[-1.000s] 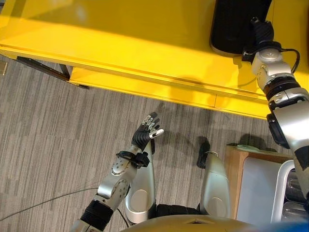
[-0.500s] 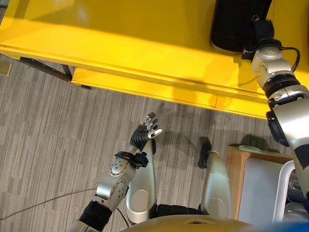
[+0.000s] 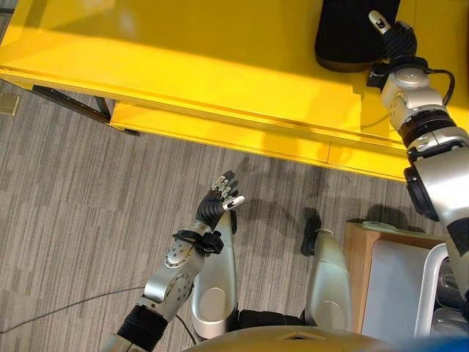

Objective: Move parts from the plastic box to the shelf.

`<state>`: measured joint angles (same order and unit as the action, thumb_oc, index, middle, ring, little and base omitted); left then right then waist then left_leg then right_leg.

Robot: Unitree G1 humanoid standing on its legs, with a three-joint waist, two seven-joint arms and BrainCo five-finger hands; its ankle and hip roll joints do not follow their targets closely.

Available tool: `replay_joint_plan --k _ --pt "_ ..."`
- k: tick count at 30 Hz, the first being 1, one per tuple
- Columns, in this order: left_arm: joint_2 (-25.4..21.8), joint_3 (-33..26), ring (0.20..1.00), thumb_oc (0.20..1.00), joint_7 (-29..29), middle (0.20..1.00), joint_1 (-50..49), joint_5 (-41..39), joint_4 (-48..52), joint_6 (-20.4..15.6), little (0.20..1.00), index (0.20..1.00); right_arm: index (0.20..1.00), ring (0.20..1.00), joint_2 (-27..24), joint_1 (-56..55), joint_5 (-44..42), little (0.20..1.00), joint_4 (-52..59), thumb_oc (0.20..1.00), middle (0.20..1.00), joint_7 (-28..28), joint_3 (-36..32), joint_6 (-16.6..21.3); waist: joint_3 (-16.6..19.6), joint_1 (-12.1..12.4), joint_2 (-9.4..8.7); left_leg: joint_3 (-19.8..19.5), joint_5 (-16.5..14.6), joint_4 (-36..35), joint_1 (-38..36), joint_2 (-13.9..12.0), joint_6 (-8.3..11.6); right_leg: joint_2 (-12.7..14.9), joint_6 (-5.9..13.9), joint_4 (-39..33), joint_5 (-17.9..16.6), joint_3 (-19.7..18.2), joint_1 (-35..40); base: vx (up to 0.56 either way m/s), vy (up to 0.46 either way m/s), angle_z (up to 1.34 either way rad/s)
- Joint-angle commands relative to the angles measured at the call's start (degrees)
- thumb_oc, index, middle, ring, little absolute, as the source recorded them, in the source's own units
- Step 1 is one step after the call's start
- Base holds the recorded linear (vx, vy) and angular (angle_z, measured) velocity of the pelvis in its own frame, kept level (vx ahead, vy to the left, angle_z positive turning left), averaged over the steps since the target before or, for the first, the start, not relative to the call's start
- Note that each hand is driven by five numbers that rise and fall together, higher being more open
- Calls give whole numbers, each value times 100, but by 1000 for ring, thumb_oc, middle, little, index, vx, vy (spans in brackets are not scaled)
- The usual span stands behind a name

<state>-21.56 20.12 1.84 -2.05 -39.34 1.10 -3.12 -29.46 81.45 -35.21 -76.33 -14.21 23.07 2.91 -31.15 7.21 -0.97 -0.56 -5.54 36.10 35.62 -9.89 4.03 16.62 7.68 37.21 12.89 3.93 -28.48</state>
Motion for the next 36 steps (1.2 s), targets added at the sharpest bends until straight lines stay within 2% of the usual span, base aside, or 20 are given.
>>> replay_joint_plan --k 1,10,11,12,15,16,17,18,19,21,22,23,36 --pt "-102 -104 1000 1000 -5 1000 -204 -73 329 -269 1000 1000 1000 1000 -9 422 -139 1000 -29 1000 1000 -100 -164 364 136 116 50 -804 -566 488 421 -503 44 208 -147 -637 -1079 234 55 0 0 0" --pt "-114 -103 1000 1000 -12 1000 -239 -81 302 -264 1000 1000 1000 1000 -96 415 -108 1000 -58 1000 1000 -107 -142 351 136 101 44 -807 -571 497 405 -512 56 213 -137 -586 -1051 225 48 -10 0 0" --pt "-131 -106 1000 1000 -6 1000 -232 -77 330 -268 1000 1000 1000 1000 -134 444 -88 1000 -71 1000 1000 -117 -112 357 136 87 31 -804 -385 448 505 -481 25 230 -178 -651 -1209 239 -34 0 0 0" --pt "-139 -110 1000 1000 0 1000 -249 -68 317 -264 1000 1000 1000 1000 -164 446 -48 1000 -92 1000 1000 -129 -63 350 136 88 36 -808 -571 502 407 -511 58 219 -136 -578 -1049 227 47 0 0 0" --pt "-158 -134 1000 1000 1 1000 -256 -62 340 -267 1000 1000 1000 1000 -243 469 -2 1000 -92 1000 1000 -145 12 349 136 65 28 -804 -551 471 392 -519 63 224 -138 -579 -1051 229 45 -3 -5 5" --pt "-162 -136 1000 1000 8 1000 -252 -51 342 -262 1000 1000 1000 1000 -310 508 71 1000 -111 1000 1000 -182 100 349 136 52 9 -797 -375 421 483 -497 35 231 -180 -632 -1197 241 -37 -92 6 2" --pt "-158 -128 1000 1000 14 1000 -247 -40 340 -259 1000 1000 1000 1000 -326 519 89 1000 -96 1000 1000 -189 132 355 136 42 6 -794 -376 421 484 -498 39 231 -179 -630 -1200 238 -47 -6 -5 4" --pt "-153 -134 1000 1000 11 1000 -253 -38 332 -259 1000 1000 1000 1000 -361 508 107 1000 -86 1000 1000 -195 162 348 136 35 7 -792 -550 459 375 -527 73 218 -138 -572 -1050 218 32 0 0 0" --pt "-155 -132 1000 1000 12 1000 -243 -35 337 -262 1000 1000 1000 1000 -383 525 125 1000 -68 1000 1000 -210 191 352 136 24 -6 -783 -376 413 464 -504 44 225 -177 -626 -1198 225 -53 0 0 0" --pt "-162 -138 1000 1000 13 1000 -253 -32 346 -263 1000 1000 1000 1000 -407 542 127 1000 -1 1000 1000 -222 225 365 136 11 -16 -785 -372 417 464 -512 50 217 -174 -619 -1193 212 -62 -6 -3 -1" --pt "-160 -137 1000 1000 13 1000 -260 -34 339 -260 1000 1000 1000 1000 -400 535 128 1000 -5 1000 1000 -221 228 361 136 16 -9 -788 -545 458 367 -540 81 208 -134 -560 -1045 202 20 0 0 0" --pt "-163 -145 1000 1000 15 1000 -253 -34 354 -258 1000 1000 1000 1000 -420 539 131 1000 32 1000 1000 -219 248 368 136 -2 -19 -784 -362 413 468 -508 52 217 -173 -622 -1199 207 -68 0 0 0" --pt "-237 -198 1000 1000 10 1000 -312 -69 322 -218 1000 1000 1000 1000 -420 505 37 1000 239 1000 1000 -215 239 367 136 -97 -84 -748 -377 395 350 -563 78 201 -172 -589 -1192 166 -26 -7 1 0"
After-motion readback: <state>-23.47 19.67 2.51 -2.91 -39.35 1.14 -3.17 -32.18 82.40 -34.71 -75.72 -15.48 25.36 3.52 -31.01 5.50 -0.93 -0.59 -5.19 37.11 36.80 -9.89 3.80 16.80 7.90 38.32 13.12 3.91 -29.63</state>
